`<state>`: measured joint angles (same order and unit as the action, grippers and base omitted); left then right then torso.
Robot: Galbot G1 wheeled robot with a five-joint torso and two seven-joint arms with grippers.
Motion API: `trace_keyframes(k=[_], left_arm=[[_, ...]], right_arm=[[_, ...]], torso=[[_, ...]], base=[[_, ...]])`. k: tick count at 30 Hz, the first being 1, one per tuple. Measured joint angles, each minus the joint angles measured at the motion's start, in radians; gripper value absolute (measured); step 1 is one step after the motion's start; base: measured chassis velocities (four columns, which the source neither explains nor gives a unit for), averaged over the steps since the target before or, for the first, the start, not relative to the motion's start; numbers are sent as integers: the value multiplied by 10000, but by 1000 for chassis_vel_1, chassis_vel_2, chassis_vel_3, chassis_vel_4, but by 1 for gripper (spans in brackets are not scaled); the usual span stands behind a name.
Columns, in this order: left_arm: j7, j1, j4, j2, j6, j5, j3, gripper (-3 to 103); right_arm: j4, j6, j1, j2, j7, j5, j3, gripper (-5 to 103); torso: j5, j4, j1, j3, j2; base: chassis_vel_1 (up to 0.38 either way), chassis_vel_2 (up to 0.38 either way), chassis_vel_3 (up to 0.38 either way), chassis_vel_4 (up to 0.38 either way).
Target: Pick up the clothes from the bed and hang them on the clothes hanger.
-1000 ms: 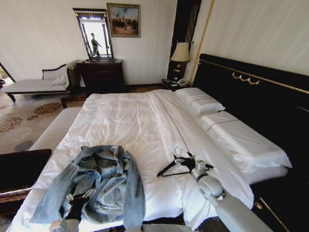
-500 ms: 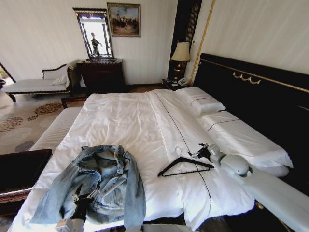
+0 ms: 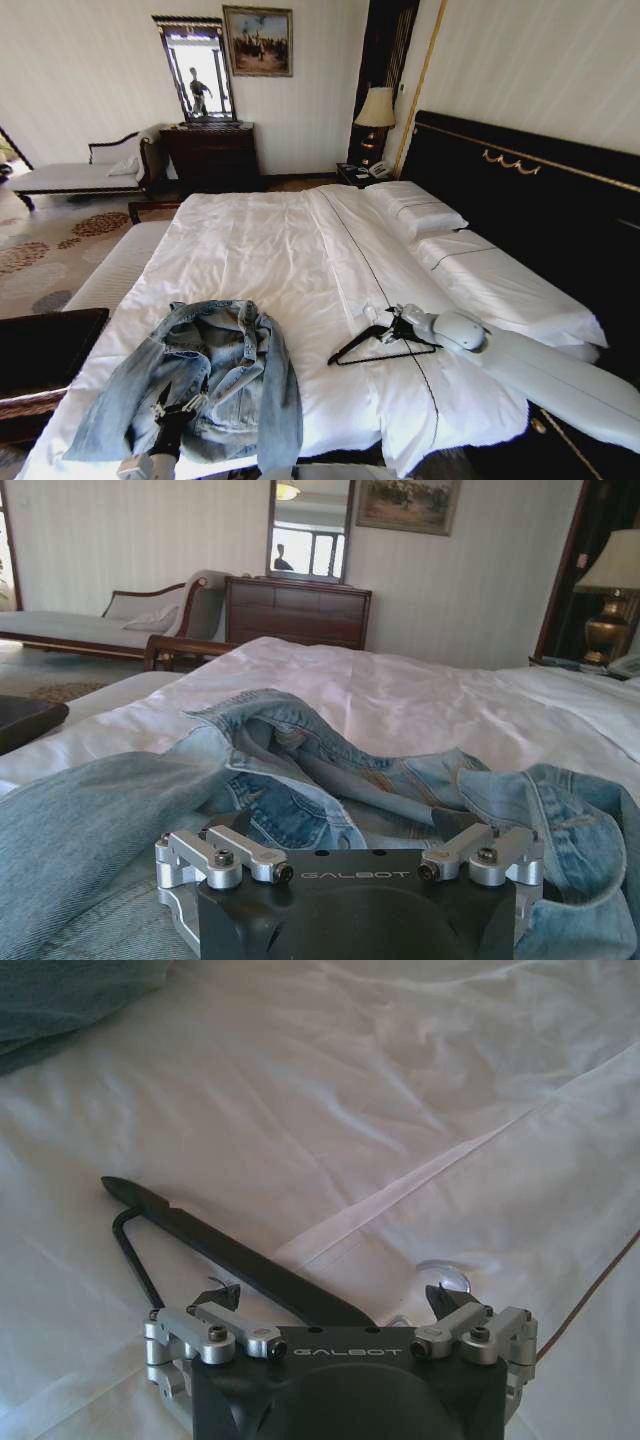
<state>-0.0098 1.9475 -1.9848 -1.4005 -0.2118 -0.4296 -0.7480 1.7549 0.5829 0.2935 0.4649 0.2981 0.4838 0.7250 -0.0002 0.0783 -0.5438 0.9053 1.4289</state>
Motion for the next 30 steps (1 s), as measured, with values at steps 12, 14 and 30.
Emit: trace_keyframes(k=[12,14,30], left_arm=[[-11,-66,292,-275,-302,-340,-128,100],[-11,-94,345,-297,-336,-347,-128,100],[-23,-113,513,-260,-484,-372,-37,100]], right_arm=[[-1291,1093,-4490,1350,263,769,4896,100],[-1490,1401,-4686,1491,410,689,5142,100],[-2495,1575,-4156,1801,832,944,5202,100]], torso=[[1,2,-1,0,0],[1,4,-1,-1,0],[0,3,2,-1,1]], base=[[0,0,0,0],[0,0,0,0],[0,0,0,0]])
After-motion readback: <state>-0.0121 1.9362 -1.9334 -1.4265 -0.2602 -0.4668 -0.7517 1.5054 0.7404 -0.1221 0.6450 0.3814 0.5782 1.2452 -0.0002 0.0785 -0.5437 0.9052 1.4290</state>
